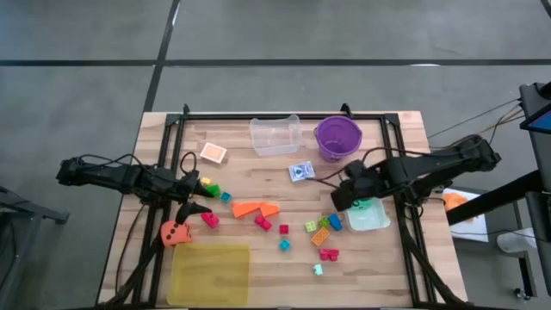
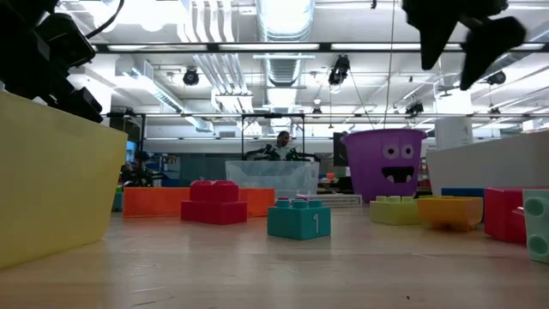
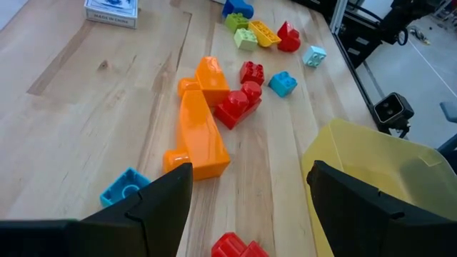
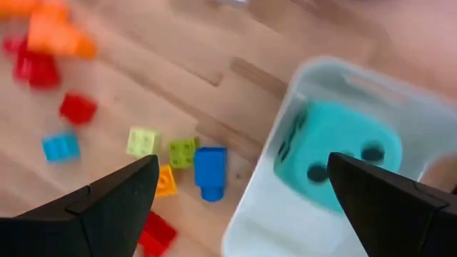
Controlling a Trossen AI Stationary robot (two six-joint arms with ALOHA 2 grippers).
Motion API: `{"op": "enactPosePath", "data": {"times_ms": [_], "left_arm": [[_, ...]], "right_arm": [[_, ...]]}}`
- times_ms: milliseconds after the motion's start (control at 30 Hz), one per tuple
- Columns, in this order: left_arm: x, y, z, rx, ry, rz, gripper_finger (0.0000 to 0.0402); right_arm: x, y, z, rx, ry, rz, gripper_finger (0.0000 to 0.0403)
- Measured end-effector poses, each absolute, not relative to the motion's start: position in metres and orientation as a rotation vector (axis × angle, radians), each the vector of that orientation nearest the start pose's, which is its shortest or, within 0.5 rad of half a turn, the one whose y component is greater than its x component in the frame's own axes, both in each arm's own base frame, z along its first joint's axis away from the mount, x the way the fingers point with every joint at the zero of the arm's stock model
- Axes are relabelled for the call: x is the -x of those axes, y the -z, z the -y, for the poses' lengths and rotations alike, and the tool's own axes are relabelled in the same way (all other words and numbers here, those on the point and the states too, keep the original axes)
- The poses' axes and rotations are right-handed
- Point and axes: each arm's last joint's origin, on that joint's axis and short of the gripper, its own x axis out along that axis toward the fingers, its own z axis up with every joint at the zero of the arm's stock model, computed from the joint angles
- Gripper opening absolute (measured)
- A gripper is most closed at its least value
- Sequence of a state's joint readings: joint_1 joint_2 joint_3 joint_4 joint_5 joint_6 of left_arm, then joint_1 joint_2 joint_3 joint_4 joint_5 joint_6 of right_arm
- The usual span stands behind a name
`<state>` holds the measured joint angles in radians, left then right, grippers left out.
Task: Pick & Place Toys
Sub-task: Put the light green game piece into the yellow bin
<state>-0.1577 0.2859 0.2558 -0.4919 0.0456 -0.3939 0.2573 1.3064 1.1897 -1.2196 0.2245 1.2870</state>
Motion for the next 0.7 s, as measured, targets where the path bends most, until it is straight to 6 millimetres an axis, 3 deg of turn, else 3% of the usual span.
{"op": "enactPosePath", "data": {"times_ms": [233,467,700], "left_arm": [[-0.096,-0.182,0.017,0.354,0.093,-0.553,0.0274],[-0.096,-0.182,0.017,0.354,0.094,-0.554,0.0274],[-0.096,-0.182,0.017,0.354,0.094,-0.554,0.0274]], "right_arm": [[-0.249,-0.301,-0.057,-0.406,0.527,-1.071,0.0400],[-0.298,-0.287,-0.064,-0.210,0.413,-1.037,0.0400],[-0.329,-0.269,-0.079,-0.262,0.240,-1.196,0.0400]]}}
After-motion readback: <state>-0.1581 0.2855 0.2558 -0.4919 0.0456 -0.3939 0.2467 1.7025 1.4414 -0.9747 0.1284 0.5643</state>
